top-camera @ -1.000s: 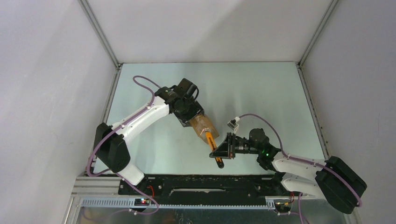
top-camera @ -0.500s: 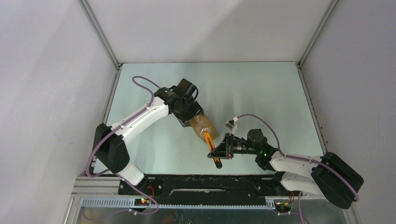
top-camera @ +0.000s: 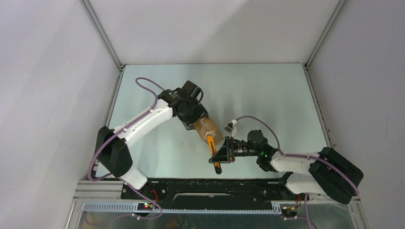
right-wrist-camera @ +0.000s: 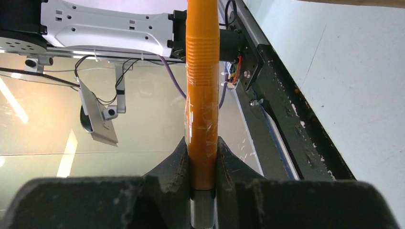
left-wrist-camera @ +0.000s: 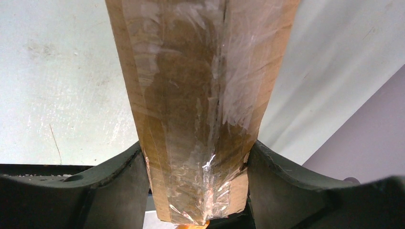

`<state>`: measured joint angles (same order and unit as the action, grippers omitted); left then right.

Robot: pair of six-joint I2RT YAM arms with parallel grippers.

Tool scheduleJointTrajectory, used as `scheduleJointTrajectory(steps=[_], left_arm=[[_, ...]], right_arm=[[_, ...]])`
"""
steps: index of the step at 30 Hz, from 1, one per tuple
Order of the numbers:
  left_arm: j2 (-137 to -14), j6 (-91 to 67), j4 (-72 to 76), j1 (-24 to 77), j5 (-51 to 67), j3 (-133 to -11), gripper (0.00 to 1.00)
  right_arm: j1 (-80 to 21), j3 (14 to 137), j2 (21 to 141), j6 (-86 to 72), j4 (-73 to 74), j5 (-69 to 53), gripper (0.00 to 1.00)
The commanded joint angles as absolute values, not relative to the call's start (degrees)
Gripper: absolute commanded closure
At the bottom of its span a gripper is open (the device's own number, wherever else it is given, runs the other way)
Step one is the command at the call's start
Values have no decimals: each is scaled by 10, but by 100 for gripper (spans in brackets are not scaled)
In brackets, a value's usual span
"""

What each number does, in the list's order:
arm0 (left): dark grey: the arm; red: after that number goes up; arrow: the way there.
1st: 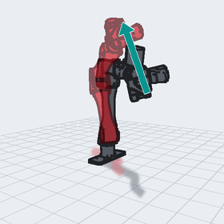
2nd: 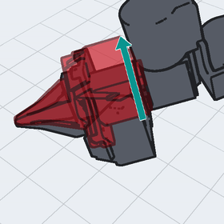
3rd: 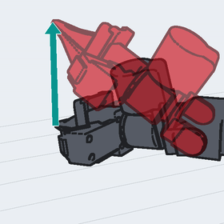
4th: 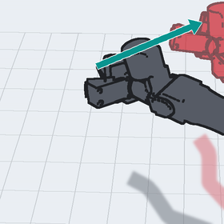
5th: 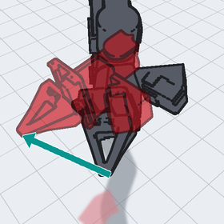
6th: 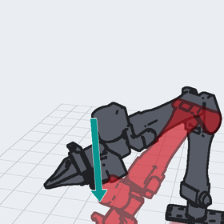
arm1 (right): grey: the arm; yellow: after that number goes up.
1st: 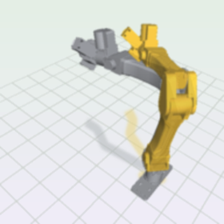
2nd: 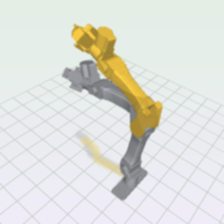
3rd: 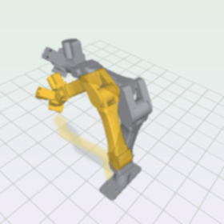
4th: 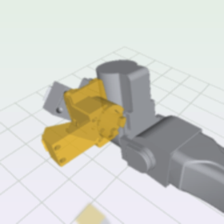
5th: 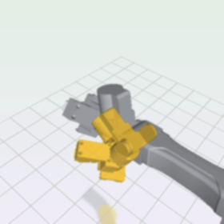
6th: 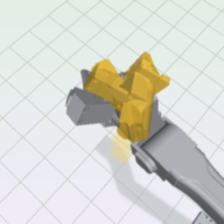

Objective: Unpack the express box
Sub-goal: Cut the express box at the center of the board.

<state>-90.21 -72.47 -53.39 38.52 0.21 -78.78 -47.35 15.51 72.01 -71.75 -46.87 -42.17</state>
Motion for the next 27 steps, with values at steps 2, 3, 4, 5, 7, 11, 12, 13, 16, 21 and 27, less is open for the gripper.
scheduleJointTrajectory(steps=[2, 3, 4, 5, 7, 11, 12, 13, 16, 21, 27], left_arm=[[-904, -714, -567, 393, 2, -821, 56], [-909, -706, -579, 393, -12, -831, 56], [-915, -700, -591, 393, -21, -842, 56], [-920, -693, -601, 393, -24, -851, 56], [-925, -688, -611, 393, -25, -859, 56], [-937, -683, -623, 392, -27, -871, 57], [-940, -681, -625, 392, -28, -874, 57], [-942, -681, -629, 391, -29, -877, 57], [-945, -683, -632, 388, -33, -880, 57], [-928, -730, -620, 385, -38, -857, 57], [-880, -800, -548, 378, -26, -795, 61]], right_arm=[[-503, 175, 719, -723, -466, -454, 100], [-505, 174, 718, -723, -465, -456, 100], [-505, 175, 719, -724, -467, -459, 100], [-505, 176, 723, -726, -472, -464, 100], [-507, 181, 738, -730, -487, -483, 100], [-513, 183, 775, -751, -546, -514, 100], [-515, 183, 782, -758, -560, -521, 100], [-517, 183, 789, -763, -569, -527, 100], [-520, 186, 796, -764, -575, -539, 100], [-525, 203, 799, -745, -536, -543, 100], [-529, 208, 806, -738, -522, -540, 100]])
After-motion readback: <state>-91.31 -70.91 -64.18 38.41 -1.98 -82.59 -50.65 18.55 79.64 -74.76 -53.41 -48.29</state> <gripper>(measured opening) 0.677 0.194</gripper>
